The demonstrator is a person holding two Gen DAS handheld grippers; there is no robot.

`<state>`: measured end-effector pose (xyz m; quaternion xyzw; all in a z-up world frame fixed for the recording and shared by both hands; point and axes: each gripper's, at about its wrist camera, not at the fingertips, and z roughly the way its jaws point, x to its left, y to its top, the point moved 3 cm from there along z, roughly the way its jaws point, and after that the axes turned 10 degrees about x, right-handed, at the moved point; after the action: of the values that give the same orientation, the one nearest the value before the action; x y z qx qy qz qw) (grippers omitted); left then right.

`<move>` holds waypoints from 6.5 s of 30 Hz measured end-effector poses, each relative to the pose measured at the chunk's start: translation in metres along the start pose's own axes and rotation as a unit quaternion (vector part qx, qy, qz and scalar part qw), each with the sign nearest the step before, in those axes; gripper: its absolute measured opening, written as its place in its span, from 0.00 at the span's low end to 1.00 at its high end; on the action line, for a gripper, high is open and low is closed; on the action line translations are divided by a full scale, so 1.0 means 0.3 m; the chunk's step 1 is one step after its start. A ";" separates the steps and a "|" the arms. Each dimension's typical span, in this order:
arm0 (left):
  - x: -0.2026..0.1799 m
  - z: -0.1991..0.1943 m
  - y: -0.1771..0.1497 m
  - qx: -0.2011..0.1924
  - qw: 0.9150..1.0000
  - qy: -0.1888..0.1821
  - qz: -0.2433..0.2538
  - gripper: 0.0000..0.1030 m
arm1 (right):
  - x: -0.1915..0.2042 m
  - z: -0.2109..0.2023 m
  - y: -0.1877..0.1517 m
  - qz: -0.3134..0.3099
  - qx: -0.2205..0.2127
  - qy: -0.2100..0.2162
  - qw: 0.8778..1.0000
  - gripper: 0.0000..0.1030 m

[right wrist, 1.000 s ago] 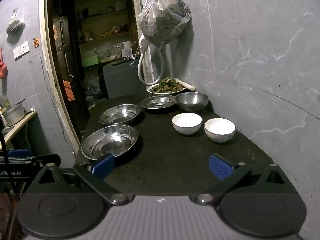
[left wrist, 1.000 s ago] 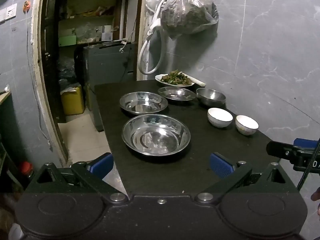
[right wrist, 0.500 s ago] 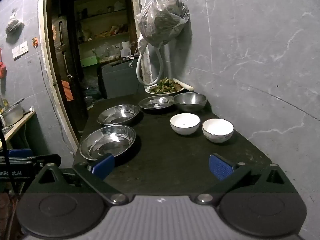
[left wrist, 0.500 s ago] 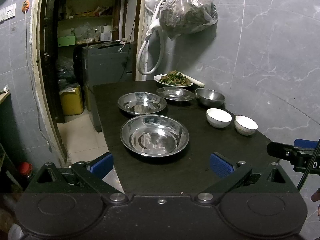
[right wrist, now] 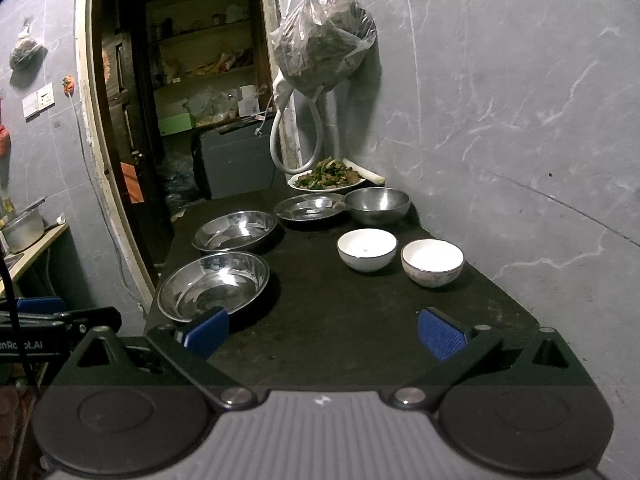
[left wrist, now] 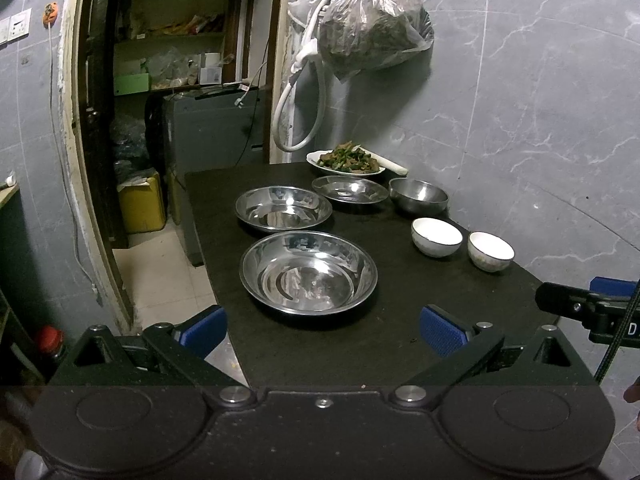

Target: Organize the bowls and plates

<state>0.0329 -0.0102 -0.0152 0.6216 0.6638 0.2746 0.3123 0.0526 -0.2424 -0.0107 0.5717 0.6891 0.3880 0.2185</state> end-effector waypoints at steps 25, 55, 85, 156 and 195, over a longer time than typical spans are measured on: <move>-0.008 0.038 0.003 0.009 1.000 -0.003 0.005 0.99 | -0.004 -0.006 0.004 0.005 0.003 -0.007 1.000 1.00; -0.040 0.142 0.023 0.050 0.999 0.002 0.008 0.99 | -0.057 0.089 0.019 0.013 0.036 0.001 0.999 1.00; 0.270 0.401 0.300 0.103 0.981 0.125 -0.111 0.99 | 0.063 0.493 0.223 -0.048 0.104 0.102 0.988 1.00; 0.515 0.774 0.588 0.076 0.989 -0.021 -0.127 0.11 | 0.381 0.989 0.523 -0.093 0.120 0.057 0.987 0.32; 0.271 0.539 0.237 0.160 0.981 0.063 -0.088 0.13 | 0.299 0.657 0.190 -0.199 0.153 0.092 0.964 0.35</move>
<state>0.1990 0.0725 -0.0733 0.5840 0.7697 0.1750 0.1893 0.2122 -0.0978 -0.0722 0.4116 0.8573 0.2772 0.1372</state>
